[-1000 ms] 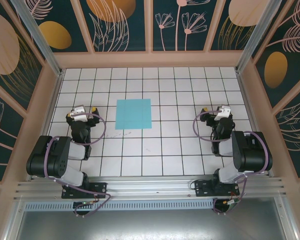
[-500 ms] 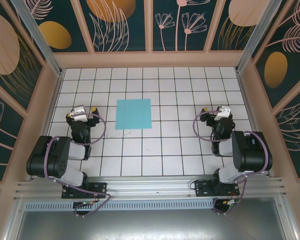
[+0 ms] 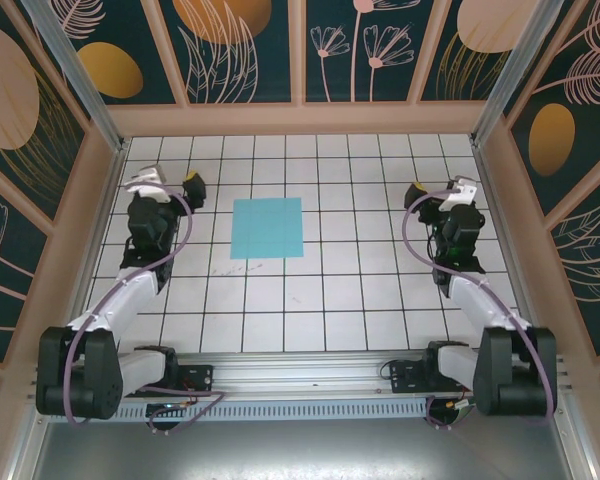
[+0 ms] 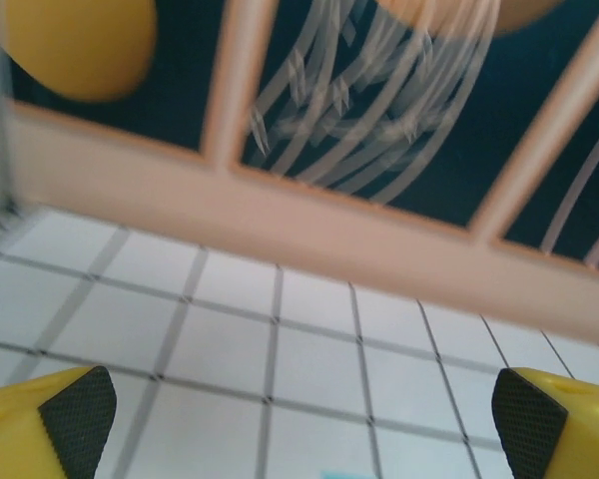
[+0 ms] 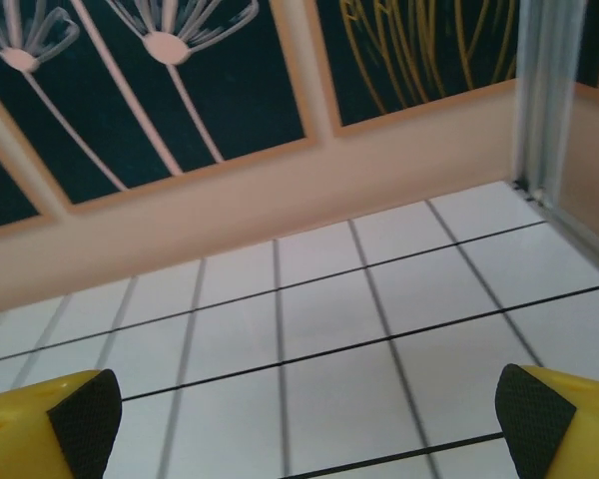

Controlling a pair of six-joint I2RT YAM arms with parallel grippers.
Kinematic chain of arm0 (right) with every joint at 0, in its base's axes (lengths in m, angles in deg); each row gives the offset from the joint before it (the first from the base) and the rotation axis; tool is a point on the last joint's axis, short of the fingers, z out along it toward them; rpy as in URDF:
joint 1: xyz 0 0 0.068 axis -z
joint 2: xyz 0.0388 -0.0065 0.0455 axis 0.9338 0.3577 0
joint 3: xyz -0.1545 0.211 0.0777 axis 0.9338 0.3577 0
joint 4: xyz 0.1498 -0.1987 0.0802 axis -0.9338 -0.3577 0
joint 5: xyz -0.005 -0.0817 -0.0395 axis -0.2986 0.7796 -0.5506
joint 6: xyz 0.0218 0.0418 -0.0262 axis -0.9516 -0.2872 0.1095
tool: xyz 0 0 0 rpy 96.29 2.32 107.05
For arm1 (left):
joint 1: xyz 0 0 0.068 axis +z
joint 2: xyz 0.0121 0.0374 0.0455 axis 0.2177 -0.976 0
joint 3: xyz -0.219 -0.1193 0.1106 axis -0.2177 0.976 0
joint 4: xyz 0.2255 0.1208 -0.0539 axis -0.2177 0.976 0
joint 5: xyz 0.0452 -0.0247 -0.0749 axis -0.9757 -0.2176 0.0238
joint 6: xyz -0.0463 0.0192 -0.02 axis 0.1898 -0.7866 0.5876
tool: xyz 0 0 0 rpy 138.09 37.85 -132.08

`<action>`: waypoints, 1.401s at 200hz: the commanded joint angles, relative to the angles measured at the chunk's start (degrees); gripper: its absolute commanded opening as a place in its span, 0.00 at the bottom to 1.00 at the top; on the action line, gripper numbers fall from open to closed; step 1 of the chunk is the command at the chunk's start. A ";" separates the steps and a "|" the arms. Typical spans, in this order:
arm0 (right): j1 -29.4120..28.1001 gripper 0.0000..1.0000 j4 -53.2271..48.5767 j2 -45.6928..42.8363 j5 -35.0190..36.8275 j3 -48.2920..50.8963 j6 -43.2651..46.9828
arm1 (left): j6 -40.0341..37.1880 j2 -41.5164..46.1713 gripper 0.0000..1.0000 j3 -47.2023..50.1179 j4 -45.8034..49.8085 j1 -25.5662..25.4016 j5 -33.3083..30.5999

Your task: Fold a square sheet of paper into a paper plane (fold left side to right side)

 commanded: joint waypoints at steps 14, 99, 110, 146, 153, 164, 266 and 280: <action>-6.45 0.99 -17.37 -3.51 0.06 -4.37 -5.36 | 3.65 -9.04 0.93 -7.76 15.37 -8.46 7.80; -13.63 0.99 -22.10 -2.46 4.84 -7.09 -6.17 | -0.27 -37.85 0.67 -30.30 29.52 -19.72 0.90; -13.81 0.99 -22.21 -1.99 5.06 -7.35 -6.06 | -1.11 -40.34 0.65 -32.44 31.14 -20.76 -0.35; -14.24 0.99 -22.60 -1.14 5.94 -8.10 -5.56 | -2.65 -46.58 0.56 -38.01 36.23 -22.95 -4.02; -14.23 0.99 -22.62 -1.14 6.02 -8.07 -5.54 | -2.63 -47.16 0.55 -38.32 36.49 -23.16 -4.48; -14.30 0.99 -22.65 -1.11 6.12 -8.08 -5.45 | -2.56 -47.84 0.54 -38.44 36.50 -23.48 -4.85; -14.35 0.99 -23.10 -0.63 5.60 -8.95 -5.34 | 2.71 -52.35 0.44 -39.88 36.65 -27.76 1.75; -14.32 0.99 -23.00 -0.33 5.40 -9.08 -5.62 | 3.84 -52.75 0.44 -41.16 36.61 -28.53 3.74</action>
